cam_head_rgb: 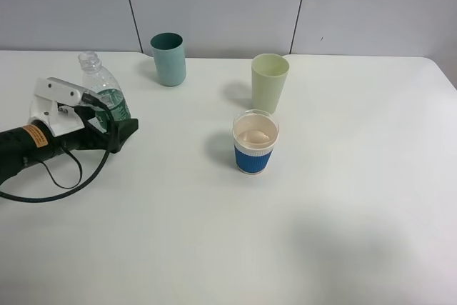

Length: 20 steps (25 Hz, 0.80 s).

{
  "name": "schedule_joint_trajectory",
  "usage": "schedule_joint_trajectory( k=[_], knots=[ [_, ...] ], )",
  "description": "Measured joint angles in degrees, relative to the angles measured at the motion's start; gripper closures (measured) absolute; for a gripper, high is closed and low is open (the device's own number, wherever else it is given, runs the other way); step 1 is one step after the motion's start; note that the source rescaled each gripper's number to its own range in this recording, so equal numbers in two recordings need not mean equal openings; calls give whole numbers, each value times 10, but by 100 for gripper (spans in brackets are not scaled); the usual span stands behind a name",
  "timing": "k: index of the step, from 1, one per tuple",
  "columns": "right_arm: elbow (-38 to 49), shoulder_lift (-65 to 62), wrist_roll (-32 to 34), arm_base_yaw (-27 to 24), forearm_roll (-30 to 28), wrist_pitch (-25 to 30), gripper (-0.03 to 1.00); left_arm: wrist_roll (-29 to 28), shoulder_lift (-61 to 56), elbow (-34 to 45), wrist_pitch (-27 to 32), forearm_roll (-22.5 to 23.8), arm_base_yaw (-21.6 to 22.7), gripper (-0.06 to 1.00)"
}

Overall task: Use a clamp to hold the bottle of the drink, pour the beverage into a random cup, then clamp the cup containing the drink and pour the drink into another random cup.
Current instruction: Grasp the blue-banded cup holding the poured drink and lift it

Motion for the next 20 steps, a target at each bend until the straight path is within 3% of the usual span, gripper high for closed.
schedule_joint_trajectory(
  k=[10, 16, 20],
  knots=[
    [0, 0, 0, 0, 0, 0, -3, 21, -186, 128, 1, -39, 0, -4],
    [0, 0, 0, 0, 0, 0, -3, -19, -337, 144, 2, -56, 0, -4],
    [0, 0, 0, 0, 0, 0, -3, -42, -453, 145, 62, -82, 0, -4]
  ],
)
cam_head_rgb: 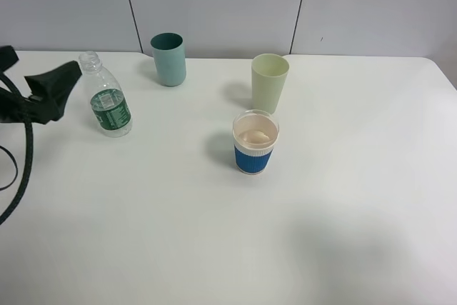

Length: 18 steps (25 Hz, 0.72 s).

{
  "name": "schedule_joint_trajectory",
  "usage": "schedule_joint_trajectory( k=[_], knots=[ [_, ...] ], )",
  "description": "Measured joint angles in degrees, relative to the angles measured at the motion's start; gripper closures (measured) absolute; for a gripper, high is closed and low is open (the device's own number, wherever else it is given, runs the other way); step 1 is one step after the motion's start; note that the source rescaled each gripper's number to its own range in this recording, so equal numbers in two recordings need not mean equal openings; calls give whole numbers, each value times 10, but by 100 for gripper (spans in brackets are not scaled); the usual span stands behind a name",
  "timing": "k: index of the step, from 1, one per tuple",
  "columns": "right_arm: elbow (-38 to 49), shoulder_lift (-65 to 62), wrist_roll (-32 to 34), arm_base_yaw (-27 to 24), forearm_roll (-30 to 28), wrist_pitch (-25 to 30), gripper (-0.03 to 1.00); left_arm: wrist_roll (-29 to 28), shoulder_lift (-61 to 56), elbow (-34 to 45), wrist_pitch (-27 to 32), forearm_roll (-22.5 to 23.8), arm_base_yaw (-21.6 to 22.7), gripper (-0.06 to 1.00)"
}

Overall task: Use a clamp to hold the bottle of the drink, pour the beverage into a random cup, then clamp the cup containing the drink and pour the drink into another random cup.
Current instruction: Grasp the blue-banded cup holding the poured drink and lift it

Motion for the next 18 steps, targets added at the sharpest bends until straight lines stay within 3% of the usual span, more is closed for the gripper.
schedule_joint_trajectory(
  k=[7, 18],
  knots=[
    [0, 0, 0, 0, 0, 0, -3, -19, -187, -19, 132, -30, 0, -4],
    [0, 0, 0, 0, 0, 0, -3, -32, -392, -158, 501, -30, 0, -4]
  ],
)
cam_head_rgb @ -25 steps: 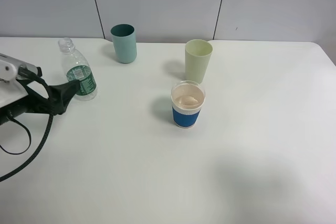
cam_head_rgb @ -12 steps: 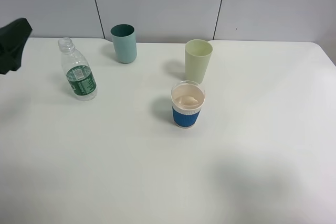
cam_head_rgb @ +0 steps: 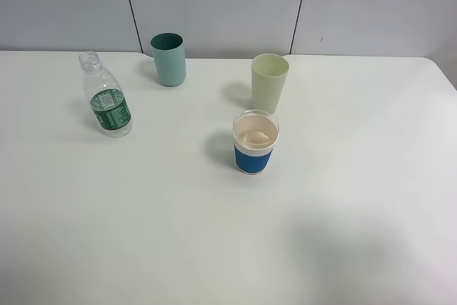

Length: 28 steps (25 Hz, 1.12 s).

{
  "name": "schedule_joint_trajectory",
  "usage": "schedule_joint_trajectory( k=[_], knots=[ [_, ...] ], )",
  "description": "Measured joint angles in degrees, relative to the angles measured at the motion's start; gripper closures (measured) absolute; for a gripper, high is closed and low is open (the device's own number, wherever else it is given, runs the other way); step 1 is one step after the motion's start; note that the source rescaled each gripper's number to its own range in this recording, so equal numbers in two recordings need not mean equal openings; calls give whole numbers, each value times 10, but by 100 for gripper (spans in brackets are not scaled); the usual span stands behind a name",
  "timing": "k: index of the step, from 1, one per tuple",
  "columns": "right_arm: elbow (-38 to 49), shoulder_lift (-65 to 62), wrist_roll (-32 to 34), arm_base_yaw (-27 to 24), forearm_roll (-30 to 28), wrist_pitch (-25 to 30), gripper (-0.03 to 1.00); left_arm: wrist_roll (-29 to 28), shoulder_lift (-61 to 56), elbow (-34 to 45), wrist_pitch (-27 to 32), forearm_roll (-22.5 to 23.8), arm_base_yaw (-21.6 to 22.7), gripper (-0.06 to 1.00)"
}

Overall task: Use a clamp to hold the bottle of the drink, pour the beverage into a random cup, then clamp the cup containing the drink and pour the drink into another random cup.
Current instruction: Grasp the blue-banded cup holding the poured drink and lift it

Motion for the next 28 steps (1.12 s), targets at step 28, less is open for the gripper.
schedule_joint_trajectory(
  k=[28],
  knots=[
    [0, 0, 0, 0, 0, 0, -3, 165, -295, -101, 674, -181, 0, -5]
  ],
)
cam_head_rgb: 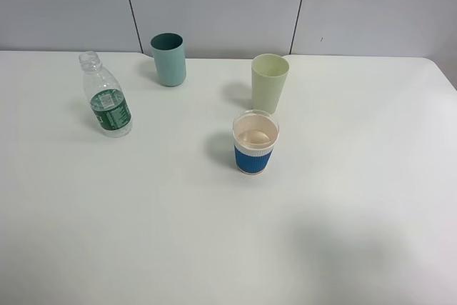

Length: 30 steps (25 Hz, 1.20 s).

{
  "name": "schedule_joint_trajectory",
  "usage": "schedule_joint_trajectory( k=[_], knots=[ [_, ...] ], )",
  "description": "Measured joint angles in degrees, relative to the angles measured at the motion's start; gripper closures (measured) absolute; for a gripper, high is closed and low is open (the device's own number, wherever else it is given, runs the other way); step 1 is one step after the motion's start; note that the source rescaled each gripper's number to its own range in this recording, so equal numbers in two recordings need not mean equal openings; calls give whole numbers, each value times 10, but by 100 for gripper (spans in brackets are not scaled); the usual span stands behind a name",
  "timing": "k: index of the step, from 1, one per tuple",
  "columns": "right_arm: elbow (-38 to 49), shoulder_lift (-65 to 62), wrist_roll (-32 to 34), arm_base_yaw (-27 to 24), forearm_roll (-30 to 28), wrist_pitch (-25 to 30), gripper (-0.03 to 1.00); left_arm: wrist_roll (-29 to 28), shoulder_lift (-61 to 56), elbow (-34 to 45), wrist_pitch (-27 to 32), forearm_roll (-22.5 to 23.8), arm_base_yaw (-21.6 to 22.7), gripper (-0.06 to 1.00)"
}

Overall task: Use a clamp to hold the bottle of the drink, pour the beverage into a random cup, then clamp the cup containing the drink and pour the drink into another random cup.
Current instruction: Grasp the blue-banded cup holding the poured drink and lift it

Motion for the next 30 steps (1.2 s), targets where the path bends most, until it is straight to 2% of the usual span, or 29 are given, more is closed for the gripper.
schedule_joint_trajectory(
  k=[11, 16, 30],
  knots=[
    [0, 0, 0, 0, 0, 0, -3, -5, -1, 31, 55, 0, 0, -5],
    [0, 0, 0, 0, 0, 0, -3, -23, -1, 33, 58, 7, 0, -5],
    [0, 0, 0, 0, 0, 0, -3, -28, -1, 33, 58, 11, 0, -5]
  ],
)
